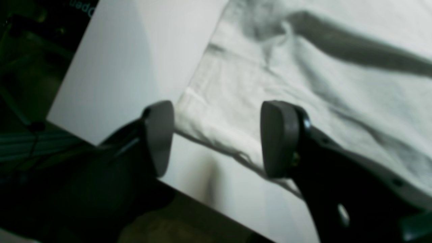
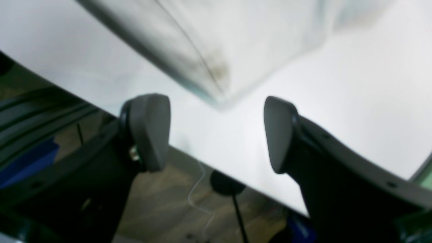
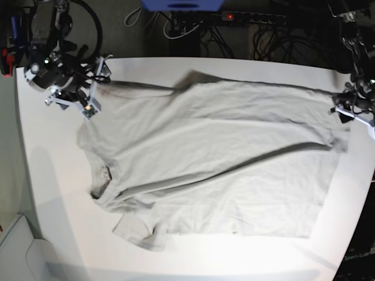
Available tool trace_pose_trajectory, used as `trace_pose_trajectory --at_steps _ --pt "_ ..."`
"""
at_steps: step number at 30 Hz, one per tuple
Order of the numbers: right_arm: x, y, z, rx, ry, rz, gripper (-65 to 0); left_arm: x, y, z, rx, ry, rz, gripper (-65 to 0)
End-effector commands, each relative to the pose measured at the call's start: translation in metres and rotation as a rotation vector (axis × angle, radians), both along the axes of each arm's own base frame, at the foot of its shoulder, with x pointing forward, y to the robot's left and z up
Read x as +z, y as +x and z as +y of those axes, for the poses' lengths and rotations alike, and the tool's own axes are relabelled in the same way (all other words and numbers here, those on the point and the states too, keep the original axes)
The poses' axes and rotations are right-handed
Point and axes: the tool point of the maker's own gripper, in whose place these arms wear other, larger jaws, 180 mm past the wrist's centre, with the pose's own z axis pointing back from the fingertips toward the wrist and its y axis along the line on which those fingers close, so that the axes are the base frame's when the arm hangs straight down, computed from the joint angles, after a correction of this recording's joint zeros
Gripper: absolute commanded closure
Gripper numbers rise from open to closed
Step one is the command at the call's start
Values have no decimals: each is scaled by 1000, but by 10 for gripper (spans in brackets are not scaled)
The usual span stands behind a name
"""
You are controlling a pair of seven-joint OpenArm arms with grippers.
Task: Layout the t-shirt on the table in an organized manner, then fold the t-shirt properly
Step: 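Grasp the shirt's corners with both grippers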
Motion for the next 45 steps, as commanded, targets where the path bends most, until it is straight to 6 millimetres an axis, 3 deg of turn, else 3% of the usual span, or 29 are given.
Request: trace_pose_trajectory --at_steps 1,6,11,16,20,26,29,33,38,45 --pt "7 5 0 -7 12 -31 -441 13 5 8 -15 33 -35 -398" --pt "6 4 -1 -8 12 -28 -441 0 -6 18 -79 23 14 -399" --pt "5 2 -4 -13 6 -23 -441 -6 -24 38 -11 -1 9 -400" --pt "4 -2 -3 -13 11 -16 -441 -15 -28 46 12 -6 -1 -502" --pt "4 0 -2 -14 13 -20 -441 -22 -29 42 -37 -16 6 -512" --pt "28 42 4 -19 32 -131 -438 -21 -26 37 -63 -22 3 -514" --pt "34 54 8 -19 44 -153 -406 -21 -26 38 -62 -22 1 -515" --pt "30 52 14 -29 65 -141 -372 -23 -28 39 -58 -19 7 -516" --pt "16 32 18 -31 78 -91 -372 -23 -26 38 -64 -19 7 -516" --pt "15 29 15 -32 70 -85 -372 -19 -18 41 -53 -12 -6 -516"
